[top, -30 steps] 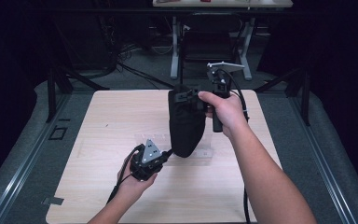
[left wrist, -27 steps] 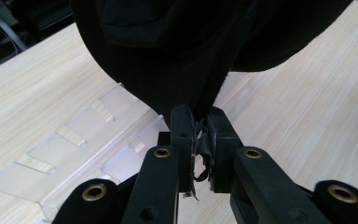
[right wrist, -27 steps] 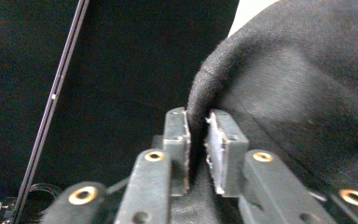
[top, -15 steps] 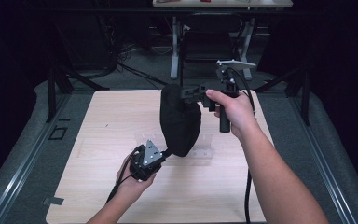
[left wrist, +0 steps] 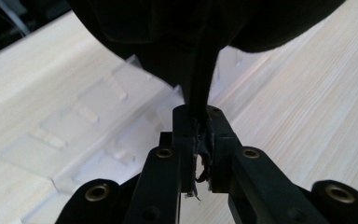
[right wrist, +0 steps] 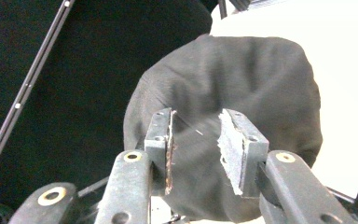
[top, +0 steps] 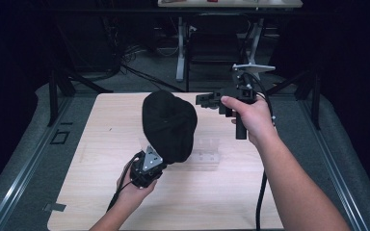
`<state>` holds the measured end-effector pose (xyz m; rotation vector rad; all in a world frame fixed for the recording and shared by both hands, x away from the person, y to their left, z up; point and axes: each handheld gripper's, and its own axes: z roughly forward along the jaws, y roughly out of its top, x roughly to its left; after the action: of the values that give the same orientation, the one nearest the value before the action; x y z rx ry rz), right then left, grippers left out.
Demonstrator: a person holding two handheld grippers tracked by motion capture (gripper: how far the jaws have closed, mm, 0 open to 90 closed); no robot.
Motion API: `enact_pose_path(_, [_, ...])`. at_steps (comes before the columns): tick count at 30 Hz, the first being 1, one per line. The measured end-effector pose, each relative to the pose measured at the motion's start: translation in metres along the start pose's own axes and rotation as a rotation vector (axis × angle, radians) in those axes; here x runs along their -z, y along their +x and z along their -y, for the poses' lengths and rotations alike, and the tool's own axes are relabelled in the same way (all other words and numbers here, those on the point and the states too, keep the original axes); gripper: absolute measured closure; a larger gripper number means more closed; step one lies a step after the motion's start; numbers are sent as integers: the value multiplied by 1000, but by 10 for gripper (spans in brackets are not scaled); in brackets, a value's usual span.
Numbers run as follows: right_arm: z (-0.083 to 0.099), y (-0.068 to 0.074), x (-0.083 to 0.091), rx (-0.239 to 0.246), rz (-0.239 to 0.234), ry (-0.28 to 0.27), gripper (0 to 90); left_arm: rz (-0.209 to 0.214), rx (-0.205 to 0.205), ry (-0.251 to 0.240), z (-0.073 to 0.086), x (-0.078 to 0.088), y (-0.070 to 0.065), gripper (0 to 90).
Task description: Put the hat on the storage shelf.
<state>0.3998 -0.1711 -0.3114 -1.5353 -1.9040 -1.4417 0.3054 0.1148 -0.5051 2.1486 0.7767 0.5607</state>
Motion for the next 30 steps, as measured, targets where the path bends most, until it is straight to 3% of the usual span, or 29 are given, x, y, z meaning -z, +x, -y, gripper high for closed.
enact_pose_path(2, [1,-2,3,1,12,-11,640,-12,15,20,7,-5,0,848])
enact_pose_path(3, [1,-3,4,-1,14,-10,640,7,-3,18,10,-6,4,846])
enact_pose_path(6, [2,-5,7,-1,21,-19,640,1,38,9,15,-5,4,844])
enact_pose_path(10, [3,-6,10,9,40,-20,639,6,28,15,19,-4,6,831])
enact_pose_path(15, [8,-7,17,44,98,-35,641,-1,64,19,25,1,11,728])
enact_pose_path(17, [10,-8,20,47,111,-36,641,-9,64,19,28,4,15,702])
enact_pose_path(20, [14,-9,24,65,136,-31,641,-15,115,-6,34,11,20,647])
enact_pose_path(26, [25,-14,33,90,186,-30,635,-25,138,-24,44,27,28,556])
enact_pose_path(28, [30,-15,35,105,216,-25,637,-23,148,-23,49,33,30,532])
enact_pose_path(29, [35,-17,37,115,254,-14,641,-28,149,-17,52,36,31,524])
enact_pose_path(30, [35,-17,37,115,254,-14,641,-29,160,-16,55,38,33,524])
